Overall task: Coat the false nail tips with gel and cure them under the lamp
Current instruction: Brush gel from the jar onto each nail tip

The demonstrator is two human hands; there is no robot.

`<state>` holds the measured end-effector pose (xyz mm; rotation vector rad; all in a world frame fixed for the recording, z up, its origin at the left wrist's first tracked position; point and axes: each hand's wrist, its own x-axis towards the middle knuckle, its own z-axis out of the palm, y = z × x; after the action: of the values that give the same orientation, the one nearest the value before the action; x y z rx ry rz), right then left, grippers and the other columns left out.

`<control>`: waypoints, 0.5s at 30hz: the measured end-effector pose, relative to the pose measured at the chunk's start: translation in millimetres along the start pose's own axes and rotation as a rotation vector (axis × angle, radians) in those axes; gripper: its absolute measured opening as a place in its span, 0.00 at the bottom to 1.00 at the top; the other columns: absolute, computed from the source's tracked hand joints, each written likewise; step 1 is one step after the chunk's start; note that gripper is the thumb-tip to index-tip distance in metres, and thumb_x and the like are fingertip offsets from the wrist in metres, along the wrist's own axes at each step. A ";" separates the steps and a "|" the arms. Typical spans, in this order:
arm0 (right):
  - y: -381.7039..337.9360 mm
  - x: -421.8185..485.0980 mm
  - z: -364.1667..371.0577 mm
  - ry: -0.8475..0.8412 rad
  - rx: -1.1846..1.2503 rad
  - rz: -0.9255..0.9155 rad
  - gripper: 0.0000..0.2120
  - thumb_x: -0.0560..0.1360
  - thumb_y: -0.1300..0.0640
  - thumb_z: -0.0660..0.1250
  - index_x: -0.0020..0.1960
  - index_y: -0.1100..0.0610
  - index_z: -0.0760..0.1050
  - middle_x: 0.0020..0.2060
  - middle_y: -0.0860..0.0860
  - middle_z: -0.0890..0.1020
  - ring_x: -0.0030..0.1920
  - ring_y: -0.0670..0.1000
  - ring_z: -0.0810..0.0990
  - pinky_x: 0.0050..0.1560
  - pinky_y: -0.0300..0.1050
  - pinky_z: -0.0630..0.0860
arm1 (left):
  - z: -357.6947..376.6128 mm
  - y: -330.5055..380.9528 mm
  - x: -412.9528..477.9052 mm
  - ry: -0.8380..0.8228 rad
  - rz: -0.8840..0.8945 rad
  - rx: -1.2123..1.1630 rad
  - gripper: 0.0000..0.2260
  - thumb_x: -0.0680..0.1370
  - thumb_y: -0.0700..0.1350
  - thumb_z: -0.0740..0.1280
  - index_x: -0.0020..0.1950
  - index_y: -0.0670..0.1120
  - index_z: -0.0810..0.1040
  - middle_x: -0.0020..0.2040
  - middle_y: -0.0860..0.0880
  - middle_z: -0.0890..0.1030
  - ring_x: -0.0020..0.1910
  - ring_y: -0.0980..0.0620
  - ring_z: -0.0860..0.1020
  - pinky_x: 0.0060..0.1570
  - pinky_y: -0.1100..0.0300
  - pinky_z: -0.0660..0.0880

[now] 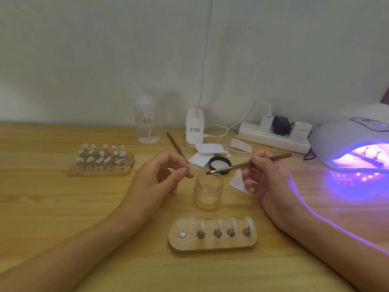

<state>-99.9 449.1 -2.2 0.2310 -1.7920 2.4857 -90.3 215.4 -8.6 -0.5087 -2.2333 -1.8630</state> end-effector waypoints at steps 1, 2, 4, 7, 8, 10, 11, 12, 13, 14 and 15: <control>0.3 0.2 0.0 -0.002 -0.001 0.002 0.11 0.82 0.63 0.57 0.40 0.56 0.69 0.29 0.53 0.77 0.28 0.47 0.74 0.26 0.37 0.70 | -0.4 -0.4 0.0 0.000 0.006 0.031 0.02 0.78 0.41 0.68 0.47 0.47 0.78 0.42 0.53 0.84 0.30 0.56 0.74 0.33 0.67 0.71; 0.5 0.3 -0.1 -0.006 -0.003 0.003 0.11 0.82 0.63 0.58 0.41 0.56 0.69 0.29 0.52 0.77 0.28 0.47 0.74 0.26 0.37 0.70 | -0.5 -0.2 -0.1 0.001 0.010 0.061 0.00 0.77 0.44 0.68 0.46 0.49 0.79 0.42 0.56 0.83 0.31 0.57 0.75 0.35 0.66 0.71; 1.1 0.5 -0.2 -0.015 -0.007 0.001 0.10 0.81 0.62 0.58 0.41 0.57 0.69 0.30 0.52 0.77 0.29 0.47 0.74 0.26 0.37 0.70 | -0.5 -0.1 -0.9 0.005 0.020 0.120 0.05 0.73 0.51 0.68 0.45 0.51 0.80 0.43 0.60 0.81 0.34 0.59 0.76 0.37 0.64 0.71; 1.1 0.2 -0.6 -0.038 -0.012 -0.012 0.07 0.79 0.60 0.61 0.42 0.57 0.69 0.30 0.52 0.78 0.29 0.47 0.75 0.27 0.38 0.71 | -0.1 -0.4 -0.6 -0.002 0.017 0.138 0.02 0.74 0.48 0.70 0.45 0.50 0.80 0.40 0.62 0.80 0.33 0.60 0.76 0.36 0.66 0.71; 1.0 0.1 -0.6 -0.050 -0.015 -0.015 0.06 0.77 0.58 0.63 0.42 0.57 0.69 0.30 0.53 0.78 0.29 0.47 0.75 0.27 0.38 0.72 | 0.1 -0.9 -0.5 -0.005 0.011 0.134 0.00 0.75 0.45 0.70 0.45 0.50 0.80 0.38 0.62 0.80 0.32 0.60 0.76 0.36 0.67 0.71; 1.3 0.3 -0.7 -0.069 -0.023 -0.016 0.07 0.74 0.55 0.65 0.42 0.57 0.69 0.31 0.53 0.78 0.29 0.47 0.76 0.28 0.38 0.73 | 0.2 -1.5 -0.6 -0.011 0.005 0.123 0.02 0.76 0.42 0.71 0.44 0.49 0.80 0.37 0.61 0.80 0.31 0.59 0.75 0.36 0.65 0.71; 1.7 0.6 -0.8 -0.073 -0.028 -0.018 0.07 0.74 0.55 0.65 0.42 0.57 0.69 0.31 0.53 0.78 0.30 0.48 0.77 0.28 0.38 0.73 | 0.1 -1.7 -0.7 -0.019 0.004 0.112 0.03 0.75 0.42 0.71 0.44 0.49 0.80 0.39 0.60 0.80 0.30 0.58 0.75 0.37 0.62 0.72; 2.3 0.9 -1.0 -0.076 -0.033 -0.020 0.06 0.75 0.55 0.64 0.43 0.57 0.69 0.31 0.53 0.79 0.30 0.48 0.77 0.28 0.38 0.73 | 0.1 -1.0 -0.8 -0.028 0.003 0.101 0.03 0.75 0.41 0.72 0.44 0.49 0.80 0.40 0.58 0.81 0.30 0.57 0.75 0.37 0.59 0.73; 2.9 1.2 -1.3 -0.081 -0.037 -0.022 0.06 0.75 0.55 0.64 0.43 0.57 0.69 0.32 0.53 0.79 0.30 0.48 0.77 0.29 0.38 0.73 | 0.2 -0.4 -0.8 -0.036 0.008 0.096 0.04 0.75 0.41 0.72 0.44 0.50 0.80 0.41 0.57 0.81 0.30 0.56 0.75 0.37 0.58 0.74; 3.1 1.3 -1.2 -0.088 -0.041 -0.023 0.06 0.75 0.55 0.64 0.43 0.57 0.70 0.32 0.53 0.79 0.30 0.49 0.78 0.29 0.38 0.74 | 0.4 -0.1 -0.7 -0.044 0.011 0.099 0.04 0.75 0.41 0.72 0.43 0.50 0.80 0.42 0.57 0.81 0.30 0.56 0.75 0.36 0.56 0.74; 3.2 1.4 -1.1 -0.095 -0.044 -0.023 0.07 0.75 0.54 0.64 0.43 0.56 0.70 0.32 0.53 0.80 0.30 0.49 0.78 0.29 0.38 0.74 | 0.5 -0.3 -0.3 -0.050 0.016 0.104 0.04 0.75 0.41 0.72 0.43 0.50 0.81 0.42 0.57 0.81 0.30 0.55 0.75 0.36 0.55 0.74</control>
<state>-101.8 449.1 -5.3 0.3716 -1.8654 2.4564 -90.1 215.7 -9.0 -0.5592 -2.3362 -1.7342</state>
